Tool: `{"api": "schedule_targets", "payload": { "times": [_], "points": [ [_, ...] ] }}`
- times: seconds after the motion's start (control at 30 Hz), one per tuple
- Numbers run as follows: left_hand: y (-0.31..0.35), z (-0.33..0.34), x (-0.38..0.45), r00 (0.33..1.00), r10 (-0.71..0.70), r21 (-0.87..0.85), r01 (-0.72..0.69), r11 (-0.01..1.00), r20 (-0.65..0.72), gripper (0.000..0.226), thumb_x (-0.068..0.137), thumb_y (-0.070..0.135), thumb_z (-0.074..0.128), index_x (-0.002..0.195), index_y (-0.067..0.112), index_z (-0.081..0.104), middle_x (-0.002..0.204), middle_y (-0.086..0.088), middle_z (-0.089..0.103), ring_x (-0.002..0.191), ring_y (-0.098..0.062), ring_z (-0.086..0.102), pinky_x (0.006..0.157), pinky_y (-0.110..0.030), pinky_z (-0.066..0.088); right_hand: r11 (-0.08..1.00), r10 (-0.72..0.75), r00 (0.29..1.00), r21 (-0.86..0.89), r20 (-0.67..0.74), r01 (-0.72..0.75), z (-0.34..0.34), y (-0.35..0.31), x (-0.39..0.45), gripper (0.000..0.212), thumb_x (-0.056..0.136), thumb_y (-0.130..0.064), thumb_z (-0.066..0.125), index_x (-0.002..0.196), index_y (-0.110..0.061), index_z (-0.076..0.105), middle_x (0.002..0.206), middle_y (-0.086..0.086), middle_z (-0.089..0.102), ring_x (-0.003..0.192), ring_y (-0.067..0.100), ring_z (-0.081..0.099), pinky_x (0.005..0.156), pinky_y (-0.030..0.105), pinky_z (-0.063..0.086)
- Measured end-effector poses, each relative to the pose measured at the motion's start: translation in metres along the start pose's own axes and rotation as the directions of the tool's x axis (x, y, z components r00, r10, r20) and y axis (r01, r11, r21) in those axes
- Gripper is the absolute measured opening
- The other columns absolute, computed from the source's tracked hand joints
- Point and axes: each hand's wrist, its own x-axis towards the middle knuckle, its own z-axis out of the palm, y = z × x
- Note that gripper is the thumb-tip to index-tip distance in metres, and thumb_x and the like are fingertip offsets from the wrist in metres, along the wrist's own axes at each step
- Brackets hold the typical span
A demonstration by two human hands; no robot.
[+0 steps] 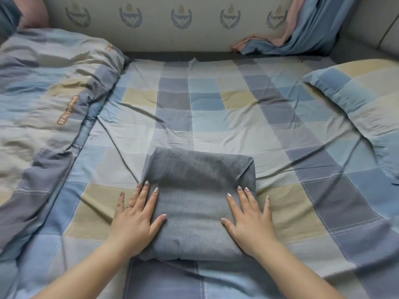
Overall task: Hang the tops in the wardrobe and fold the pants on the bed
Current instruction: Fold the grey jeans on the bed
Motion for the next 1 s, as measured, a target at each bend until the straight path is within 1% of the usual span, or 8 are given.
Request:
{"api": "schedule_targets", "payload": {
  "times": [0.1,0.27,0.4,0.5,0.67,0.8,0.9,1.0],
  "points": [
    [0.024,-0.013,0.018,0.979,0.135,0.031,-0.131,0.991,-0.15,0.071,0.092,0.058,0.021,0.135,0.011,0.053,0.147,-0.012,0.04,0.138,-0.027,0.033,0.111,-0.053,0.018,0.994,-0.055,0.99,0.084,-0.128,0.066,-0.018,-0.026,0.017,0.074,0.09,-0.066,0.021,0.151,-0.031,-0.001,0.159,0.002,-0.018,0.144,0.017,-0.022,0.104,0.056,-0.024],
    [0.058,-0.016,0.094,0.988,0.138,0.054,-0.134,0.989,-0.074,0.069,0.095,0.06,0.017,0.152,0.025,0.004,0.161,-0.002,-0.005,0.146,-0.019,-0.013,0.113,-0.051,-0.012,0.985,-0.108,0.986,0.124,-0.13,0.124,-0.053,-0.036,0.082,0.073,0.091,-0.066,0.025,0.151,-0.033,0.0,0.16,0.001,-0.011,0.146,0.017,-0.013,0.11,0.057,-0.014],
    [0.023,0.004,0.125,1.0,-0.01,0.049,0.008,0.999,0.026,0.081,0.084,0.075,0.009,0.151,0.031,-0.002,0.16,0.001,-0.007,0.147,-0.018,-0.01,0.115,-0.053,-0.007,0.999,-0.041,0.999,-0.022,-0.028,0.04,-0.029,0.014,0.095,0.078,0.086,-0.074,0.018,0.15,-0.035,-0.003,0.16,-0.002,-0.01,0.147,0.015,-0.01,0.112,0.06,-0.006],
    [0.009,0.014,0.136,0.994,-0.08,-0.114,0.087,0.99,0.071,0.084,0.081,0.079,0.017,0.151,0.035,0.001,0.161,0.003,-0.005,0.147,-0.017,-0.007,0.117,-0.048,0.007,0.981,0.152,0.986,0.116,0.07,-0.159,-0.018,0.044,0.102,0.084,0.081,-0.079,0.018,0.149,-0.037,-0.01,0.161,0.001,0.004,0.147,0.018,0.004,0.114,0.055,0.009],
    [-0.006,0.012,0.121,0.997,-0.065,-0.377,0.078,0.923,0.048,0.082,0.083,0.07,0.044,0.15,0.037,0.011,0.16,-0.006,-0.002,0.147,-0.022,0.002,0.118,-0.037,0.01,0.889,0.017,0.998,0.456,0.063,-0.044,-0.018,0.045,0.083,0.089,0.082,-0.069,0.046,0.145,-0.047,-0.013,0.148,0.009,0.033,0.136,0.024,0.034,0.109,0.034,0.031],
    [-0.03,0.017,0.081,0.986,-0.097,-0.611,0.16,0.776,0.135,0.089,0.078,0.066,0.056,0.149,0.041,0.01,0.151,-0.004,0.028,0.139,-0.019,0.029,0.113,-0.03,0.025,0.674,-0.009,0.999,0.738,0.046,-0.028,-0.005,0.041,0.041,0.091,0.08,-0.049,0.067,0.145,-0.051,0.002,0.144,0.003,0.035,0.133,0.016,0.036,0.103,0.018,0.026],
    [-0.029,0.015,0.062,0.992,0.055,-0.74,0.048,0.671,0.114,0.094,0.077,0.051,0.066,0.15,0.034,0.009,0.151,0.009,0.027,0.141,-0.011,0.026,0.113,-0.022,0.019,0.567,-0.008,0.998,0.822,0.064,-0.048,-0.006,0.033,0.029,0.09,0.08,-0.031,0.074,0.149,-0.038,0.015,0.148,0.003,0.032,0.136,0.013,0.031,0.108,0.017,0.021],
    [-0.026,0.011,0.057,0.995,0.05,-0.748,0.029,0.663,0.083,0.096,0.078,0.037,0.074,0.15,0.031,0.011,0.149,-0.003,0.033,0.14,-0.016,0.026,0.117,-0.031,0.018,0.564,0.053,0.997,0.823,0.054,-0.074,-0.023,0.023,0.02,0.086,0.08,-0.023,0.075,0.149,-0.029,0.024,0.144,0.008,0.035,0.136,0.017,0.034,0.112,0.022,0.021]
  ]
}}
